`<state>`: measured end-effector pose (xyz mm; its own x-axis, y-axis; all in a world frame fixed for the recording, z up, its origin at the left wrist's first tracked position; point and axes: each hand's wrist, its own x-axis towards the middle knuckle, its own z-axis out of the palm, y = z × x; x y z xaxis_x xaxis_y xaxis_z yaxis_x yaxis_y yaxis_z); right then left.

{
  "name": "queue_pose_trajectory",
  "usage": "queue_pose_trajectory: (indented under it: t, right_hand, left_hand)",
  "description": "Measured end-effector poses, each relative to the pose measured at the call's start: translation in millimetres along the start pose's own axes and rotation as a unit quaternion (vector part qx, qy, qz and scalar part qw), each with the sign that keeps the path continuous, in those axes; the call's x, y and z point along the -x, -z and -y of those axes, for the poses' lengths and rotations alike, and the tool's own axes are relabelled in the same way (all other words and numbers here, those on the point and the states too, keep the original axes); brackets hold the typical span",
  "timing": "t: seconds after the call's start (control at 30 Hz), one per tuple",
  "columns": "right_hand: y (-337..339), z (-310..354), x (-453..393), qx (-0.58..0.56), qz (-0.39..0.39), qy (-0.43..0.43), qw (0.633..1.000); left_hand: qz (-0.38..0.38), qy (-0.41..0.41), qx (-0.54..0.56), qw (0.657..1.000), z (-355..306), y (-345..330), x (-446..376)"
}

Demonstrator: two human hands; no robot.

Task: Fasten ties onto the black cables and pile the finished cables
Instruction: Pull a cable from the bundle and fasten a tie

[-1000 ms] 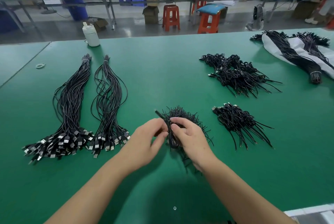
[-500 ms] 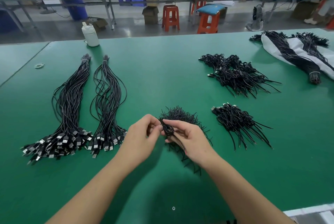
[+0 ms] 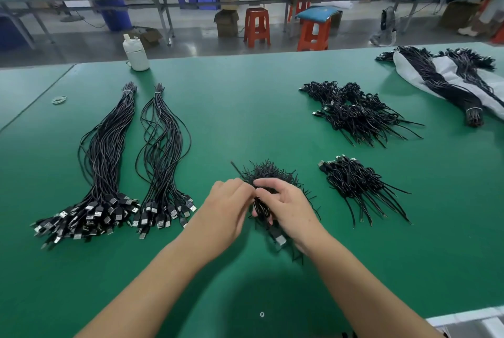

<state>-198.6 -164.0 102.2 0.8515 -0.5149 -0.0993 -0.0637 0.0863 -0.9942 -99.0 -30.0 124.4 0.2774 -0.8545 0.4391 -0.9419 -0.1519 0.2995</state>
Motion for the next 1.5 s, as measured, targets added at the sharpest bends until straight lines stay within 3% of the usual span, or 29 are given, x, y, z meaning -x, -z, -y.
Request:
queue_pose_trajectory:
  t: [0.13, 0.3, 0.47, 0.63, 0.73, 0.83, 1.0, 1.23, 1.3, 1.37, 1.43, 1.5]
  right_hand:
    - [1.1, 0.4, 1.0, -0.053, 0.014, -0.006, 0.998]
    - [5.9, 1.1, 2.6, -0.207, 0.094, -0.047, 0.973]
    - [2.4, -4.0, 3.3, -0.094, 0.041, 0.003, 0.995]
    - [4.4, -2.9, 0.3, -0.04, 0.028, -0.004, 0.999]
    - [3.2, -2.9, 0.1, -0.005, 0.012, -0.017, 1.0]
    - [0.9, -3.6, 0.3, -0.048, 0.008, -0.051, 0.998]
    - [5.0, 0.6, 2.6, -0.096, 0.041, -0.106, 0.989]
    - [15.6, 1.4, -1.7, -0.119, 0.069, -0.133, 0.982]
    - [21.0, 2.8, -5.2, -0.08, 0.046, -0.129, 0.987]
    - [33.0, 6.2, -12.5, 0.072, -0.007, -0.108, 0.991]
    - [52.0, 9.0, -22.3, 0.28, -0.071, -0.069, 0.955]
    - [74.8, 9.4, -31.1, 0.427, -0.124, -0.037, 0.895]
  left_hand:
    - [0.005, -0.015, -0.029, 0.999, 1.7, -4.0, 2.5]
    - [-0.031, 0.134, 0.122, 0.983, 5.8, -3.7, 1.7]
    - [-0.026, 0.167, 0.167, 0.971, 6.4, -0.6, 1.3]
    - [-0.036, 0.163, 0.168, 0.972, 3.6, -3.5, 0.3]
    - [-0.044, 0.125, 0.135, 0.982, 2.1, -8.4, -0.7]
    - [-0.039, 0.035, 0.026, 0.998, 3.7, -12.8, 0.0]
    - [-0.065, -0.126, -0.112, 0.984, 15.4, -22.9, 1.9]
    - [-0.115, -0.143, -0.1, 0.978, 25.9, -39.5, 0.8]
    - [-0.117, -0.113, -0.085, 0.983, 31.1, -46.1, -1.4]
    - [-0.111, -0.046, -0.065, 0.991, 40.0, -52.6, 0.9]
    - [-0.084, 0.032, -0.075, 0.993, 56.2, -57.1, 8.2]
    - [-0.047, 0.094, -0.111, 0.988, 78.2, -60.5, 20.5]
